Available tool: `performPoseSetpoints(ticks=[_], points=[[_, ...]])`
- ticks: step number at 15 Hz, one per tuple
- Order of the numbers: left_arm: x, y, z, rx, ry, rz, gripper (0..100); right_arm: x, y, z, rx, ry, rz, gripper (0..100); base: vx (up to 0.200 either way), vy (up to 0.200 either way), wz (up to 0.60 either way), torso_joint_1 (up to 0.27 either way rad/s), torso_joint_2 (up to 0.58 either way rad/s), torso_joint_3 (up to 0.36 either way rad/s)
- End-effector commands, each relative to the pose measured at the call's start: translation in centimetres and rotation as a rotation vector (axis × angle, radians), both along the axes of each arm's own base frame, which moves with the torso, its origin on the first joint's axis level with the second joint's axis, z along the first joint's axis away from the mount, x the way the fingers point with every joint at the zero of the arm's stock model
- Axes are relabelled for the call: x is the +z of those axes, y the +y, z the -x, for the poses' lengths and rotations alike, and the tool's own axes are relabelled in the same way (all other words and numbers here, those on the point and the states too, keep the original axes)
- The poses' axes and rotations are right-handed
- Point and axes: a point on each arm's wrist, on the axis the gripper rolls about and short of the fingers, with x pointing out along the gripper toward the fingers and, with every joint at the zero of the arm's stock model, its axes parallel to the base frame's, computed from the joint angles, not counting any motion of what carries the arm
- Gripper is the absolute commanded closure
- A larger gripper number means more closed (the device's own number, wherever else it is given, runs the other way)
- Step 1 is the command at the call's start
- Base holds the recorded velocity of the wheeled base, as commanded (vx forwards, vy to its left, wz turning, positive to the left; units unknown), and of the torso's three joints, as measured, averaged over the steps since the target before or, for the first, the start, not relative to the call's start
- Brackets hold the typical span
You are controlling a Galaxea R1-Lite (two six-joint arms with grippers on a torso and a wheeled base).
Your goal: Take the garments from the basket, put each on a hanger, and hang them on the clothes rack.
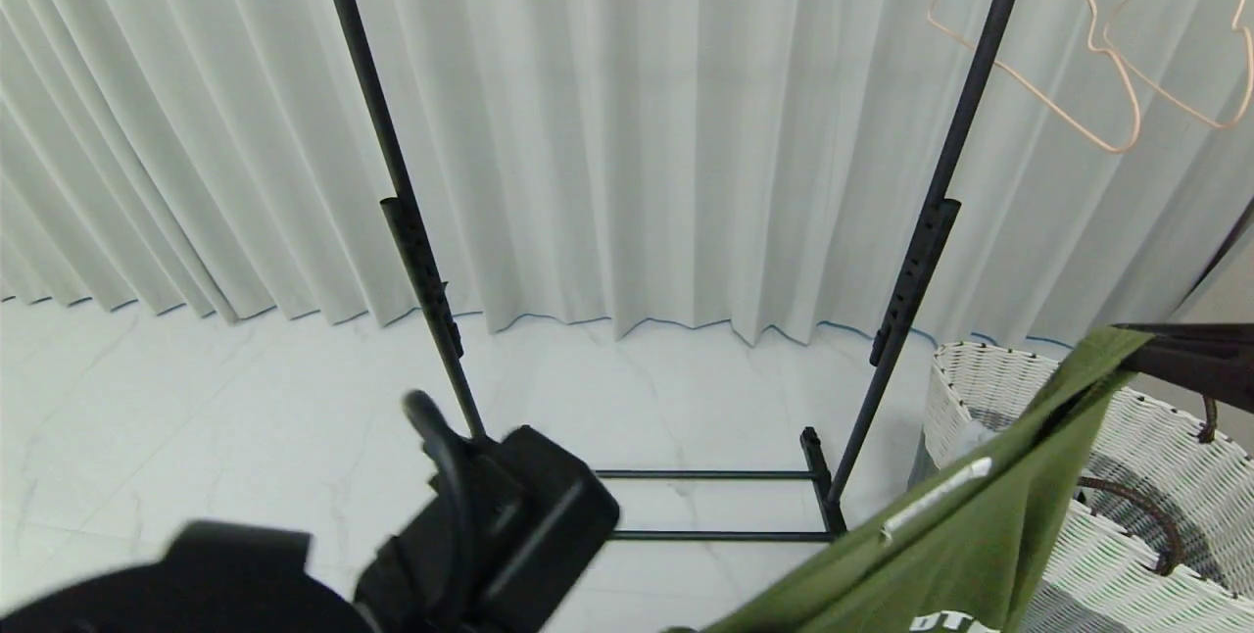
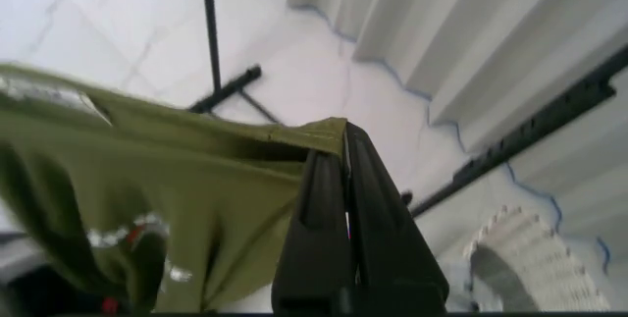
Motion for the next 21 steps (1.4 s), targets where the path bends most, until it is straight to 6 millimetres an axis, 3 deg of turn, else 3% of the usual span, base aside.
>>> performPoseSetpoints(ticks=[1,5,9,12,16,18,21], points=[[3.0,4.4,-1.0,0.11,-0.104,0.015,100,-0.3,1.5,-1.8,0.018,-0.002,-0.002,100,0.0,0.0,0.0,0.0,0.0,0.0],[8.8,7.1,-5.5,0.299,-0.378,-0.043,100,3.0,3.4,-4.7,0.009,-0.083,-0.098,100,0.0,0.0,0.0,0.0,0.0,0.0],[14.3,6.6,-7.3,0.358,-0.494,0.066,100,6.6,3.2,-4.7,-0.033,-0.11,-0.118,100,0.0,0.0,0.0,0.0,0.0,0.0],[14.4,5.5,-6.8,0.279,-0.529,0.034,100,8.4,2.5,-3.8,-0.06,-0.13,-0.125,100,0.0,0.0,0.0,0.0,0.0,0.0],[14.9,5.3,-6.7,0.253,-0.597,0.021,100,8.9,1.1,-1.6,-0.052,-0.113,-0.115,100,0.0,0.0,0.0,0.0,0.0,0.0],[16.0,4.3,-6.7,0.249,-0.634,0.101,100,9.5,-0.2,1.1,0.009,-0.084,-0.106,100,0.0,0.0,0.0,0.0,0.0,0.0],[16.3,3.1,-7.8,0.311,-0.641,0.103,100,8.4,-1.9,4.8,0.173,0.039,-0.059,100,0.0,0.0,0.0,0.0,0.0,0.0]])
